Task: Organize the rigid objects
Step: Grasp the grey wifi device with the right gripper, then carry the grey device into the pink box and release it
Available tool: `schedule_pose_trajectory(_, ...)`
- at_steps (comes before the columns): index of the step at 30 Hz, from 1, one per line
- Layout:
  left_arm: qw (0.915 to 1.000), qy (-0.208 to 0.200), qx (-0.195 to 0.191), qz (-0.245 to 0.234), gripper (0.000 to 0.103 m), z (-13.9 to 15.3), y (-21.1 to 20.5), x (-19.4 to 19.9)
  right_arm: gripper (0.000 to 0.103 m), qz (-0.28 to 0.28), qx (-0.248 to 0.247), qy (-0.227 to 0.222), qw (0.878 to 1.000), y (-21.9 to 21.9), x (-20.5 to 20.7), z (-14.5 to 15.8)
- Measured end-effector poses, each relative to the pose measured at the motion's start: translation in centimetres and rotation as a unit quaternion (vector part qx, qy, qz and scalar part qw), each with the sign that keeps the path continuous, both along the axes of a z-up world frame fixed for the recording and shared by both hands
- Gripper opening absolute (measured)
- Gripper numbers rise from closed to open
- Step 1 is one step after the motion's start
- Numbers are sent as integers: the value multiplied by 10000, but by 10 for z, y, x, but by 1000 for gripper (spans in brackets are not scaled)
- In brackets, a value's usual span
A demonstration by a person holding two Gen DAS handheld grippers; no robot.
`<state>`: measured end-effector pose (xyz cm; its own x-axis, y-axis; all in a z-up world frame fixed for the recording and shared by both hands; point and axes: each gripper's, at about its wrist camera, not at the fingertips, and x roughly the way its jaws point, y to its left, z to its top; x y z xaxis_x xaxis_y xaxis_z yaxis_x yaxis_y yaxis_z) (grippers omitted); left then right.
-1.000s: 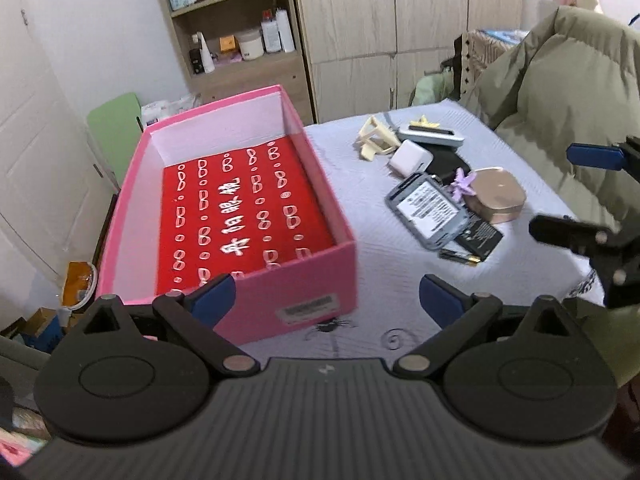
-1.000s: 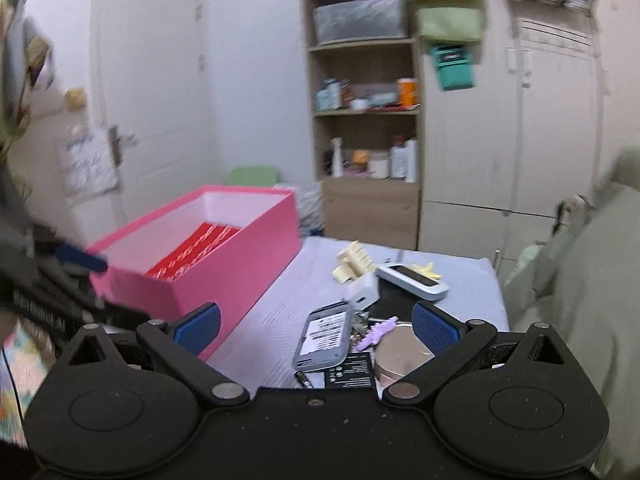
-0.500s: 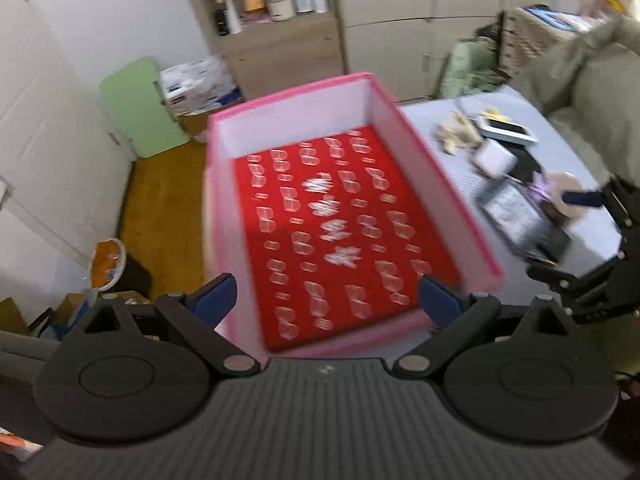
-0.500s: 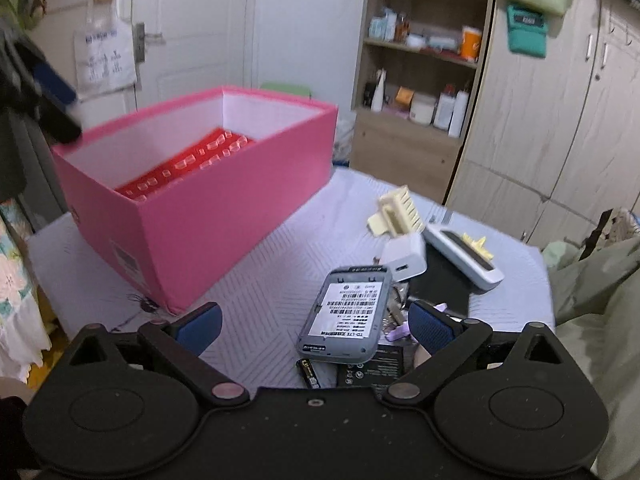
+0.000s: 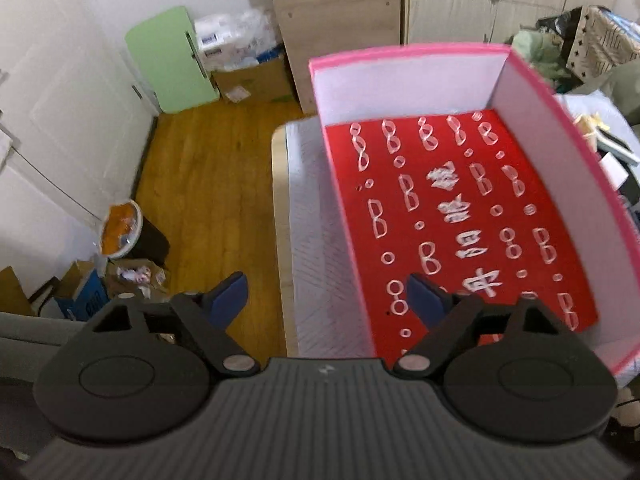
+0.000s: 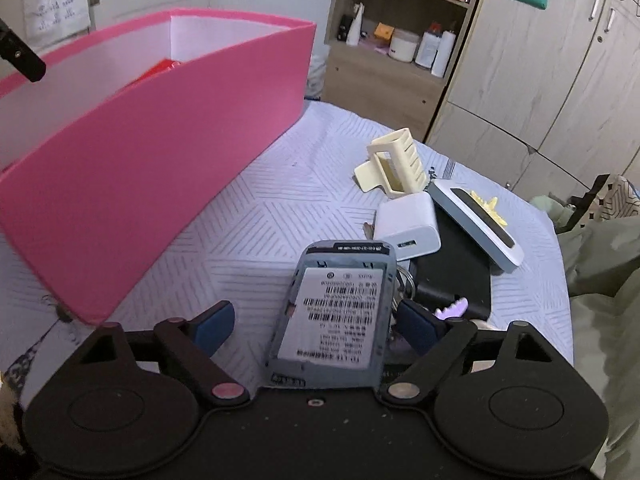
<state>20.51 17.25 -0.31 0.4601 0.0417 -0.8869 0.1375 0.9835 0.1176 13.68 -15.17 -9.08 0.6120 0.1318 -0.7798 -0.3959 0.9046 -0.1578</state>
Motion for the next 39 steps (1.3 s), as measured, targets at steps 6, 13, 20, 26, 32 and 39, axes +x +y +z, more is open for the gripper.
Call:
schedule_pose_trajectory(6,9997,192,-125,-59,57,-25,11,19,65,-321,341,298,9985,-7,13,5)
schedule_pose_trajectory(13,9958,368,-603,-577,12,-27,4,20,63,-628,511,415,9959,-7,12,21)
schedule_pose_trajectory(20,9944,453,-570,-761,13,-26,-6,22,63,-751,818,209,9936,-7,14,57)
schedule_pose_trajectory(26,9944,451,-609,-733,13,-27,0,21,63,-591,1128,50,9918,1,22,97)
schedule_pose_trajectory(32,9942,420,-623,-774,14,-26,-6,15,64,6,1868,109,9823,32,51,138)
schedule_pose_trajectory(39,9941,335,-769,-683,14,-28,0,17,64,496,2381,1627,9562,97,124,108)
